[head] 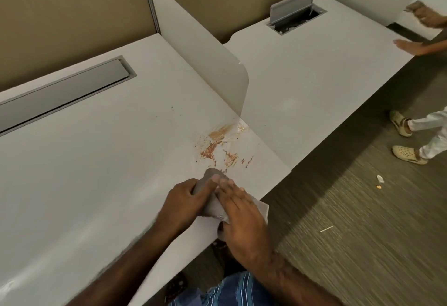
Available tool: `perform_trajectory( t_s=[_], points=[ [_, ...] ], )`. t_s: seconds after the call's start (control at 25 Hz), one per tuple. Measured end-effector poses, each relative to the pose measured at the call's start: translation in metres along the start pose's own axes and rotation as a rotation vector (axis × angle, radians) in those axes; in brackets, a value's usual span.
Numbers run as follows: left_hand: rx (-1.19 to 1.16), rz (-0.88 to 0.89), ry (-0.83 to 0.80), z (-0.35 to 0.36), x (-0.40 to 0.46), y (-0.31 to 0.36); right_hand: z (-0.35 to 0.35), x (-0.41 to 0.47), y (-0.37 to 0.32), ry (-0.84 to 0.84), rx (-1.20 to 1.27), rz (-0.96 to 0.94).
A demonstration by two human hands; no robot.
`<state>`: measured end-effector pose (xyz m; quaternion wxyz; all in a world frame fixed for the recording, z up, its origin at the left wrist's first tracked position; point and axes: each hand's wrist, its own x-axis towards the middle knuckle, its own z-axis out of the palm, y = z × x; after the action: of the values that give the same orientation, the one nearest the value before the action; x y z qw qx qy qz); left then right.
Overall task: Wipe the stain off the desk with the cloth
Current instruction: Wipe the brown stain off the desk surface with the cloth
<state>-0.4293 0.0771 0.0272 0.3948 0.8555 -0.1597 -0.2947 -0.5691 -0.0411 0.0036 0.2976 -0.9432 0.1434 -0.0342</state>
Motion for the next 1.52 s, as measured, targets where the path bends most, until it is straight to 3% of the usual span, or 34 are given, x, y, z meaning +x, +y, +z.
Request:
perform_trajectory(
  t_s=[0.12,0.28,0.4,0.52,0.64,0.8,0.92,1.08,1.2,1.28,1.32,1.44,1.52],
  points=[
    [-0.099,-0.006,0.057,0.0,-0.002,0.021,-0.01,0.002,0.003,0.043,0.096,-0.057],
    [-0.082,0.114,0.084,-0.012,-0.011,0.031,-0.039,0.01,0.024,-0.041,0.182,-0.154],
    [-0.106,0.234,-0.115,-0.022,-0.016,0.034,-0.059,0.021,0.043,0.092,0.416,-0.075],
    [-0.137,0.278,-0.291,-0.027,-0.017,0.043,-0.079,0.041,0.054,-0.11,0.575,0.113],
    [-0.105,0.276,-0.277,-0.026,-0.01,0.046,-0.084,0.051,0.065,-0.242,0.635,0.134],
    [0.022,0.124,-0.362,-0.027,-0.002,0.026,-0.074,0.048,0.067,-0.187,0.686,0.088],
    [-0.108,-0.002,-0.352,-0.019,-0.004,0.005,-0.071,0.065,0.069,-0.188,0.612,0.139],
    [-0.008,0.002,-0.203,0.019,0.014,-0.004,-0.076,0.095,0.088,-0.222,0.434,0.261],
    [0.075,0.066,-0.007,0.044,0.047,0.01,-0.072,0.101,0.098,0.03,0.105,0.337],
    [0.104,0.113,0.07,0.05,0.068,0.018,-0.06,0.09,0.1,0.271,-0.114,0.185],
    [0.101,0.124,0.092,0.051,0.075,0.021,-0.051,0.083,0.097,0.29,-0.161,0.096],
    [0.062,0.133,0.166,0.048,0.082,0.013,-0.017,0.056,0.089,-0.019,-0.263,-0.011],
    [0.075,0.15,0.271,0.038,0.075,-0.006,0.0,0.041,0.093,-0.126,-0.396,-0.048]
  ],
)
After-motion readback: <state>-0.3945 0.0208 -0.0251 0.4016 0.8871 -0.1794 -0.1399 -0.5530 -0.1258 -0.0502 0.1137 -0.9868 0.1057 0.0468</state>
